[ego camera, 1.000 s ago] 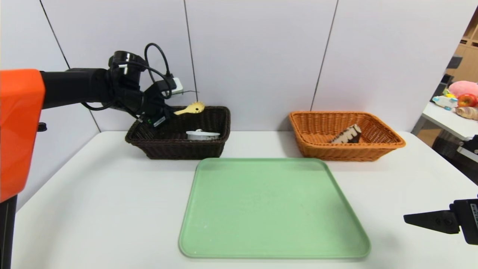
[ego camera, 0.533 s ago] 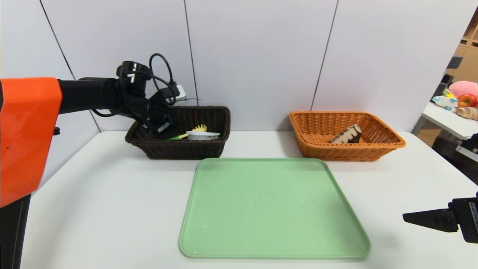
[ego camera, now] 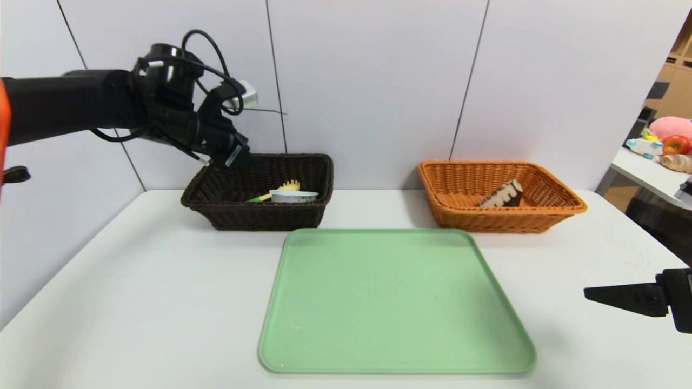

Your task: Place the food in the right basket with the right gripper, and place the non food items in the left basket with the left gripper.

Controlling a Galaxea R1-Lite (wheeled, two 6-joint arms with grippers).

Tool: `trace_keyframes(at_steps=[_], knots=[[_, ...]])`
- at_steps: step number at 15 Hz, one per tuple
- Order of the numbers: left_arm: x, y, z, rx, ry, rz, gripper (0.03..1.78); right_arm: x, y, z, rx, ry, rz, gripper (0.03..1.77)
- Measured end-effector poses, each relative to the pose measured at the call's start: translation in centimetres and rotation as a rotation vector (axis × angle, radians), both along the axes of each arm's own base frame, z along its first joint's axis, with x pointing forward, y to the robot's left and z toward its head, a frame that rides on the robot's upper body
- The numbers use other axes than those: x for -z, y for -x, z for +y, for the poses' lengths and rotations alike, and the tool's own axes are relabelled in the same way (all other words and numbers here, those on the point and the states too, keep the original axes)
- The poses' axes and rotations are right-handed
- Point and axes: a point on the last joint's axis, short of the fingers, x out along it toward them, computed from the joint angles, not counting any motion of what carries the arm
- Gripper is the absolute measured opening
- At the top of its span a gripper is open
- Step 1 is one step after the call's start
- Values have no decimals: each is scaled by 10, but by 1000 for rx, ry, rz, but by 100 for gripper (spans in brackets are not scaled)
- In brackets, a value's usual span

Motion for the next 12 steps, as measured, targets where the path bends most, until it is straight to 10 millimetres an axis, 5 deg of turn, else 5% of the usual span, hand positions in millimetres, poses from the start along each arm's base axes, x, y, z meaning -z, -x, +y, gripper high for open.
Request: trace_keyframes(at_steps=[7,12], knots=[[-80,116,18,-402,231,144,157,-24,37,-6,-1,-29,-198,169],[-92,217,38,-636,336,164,164,-24,83,-12,-12,-32,-322,169]])
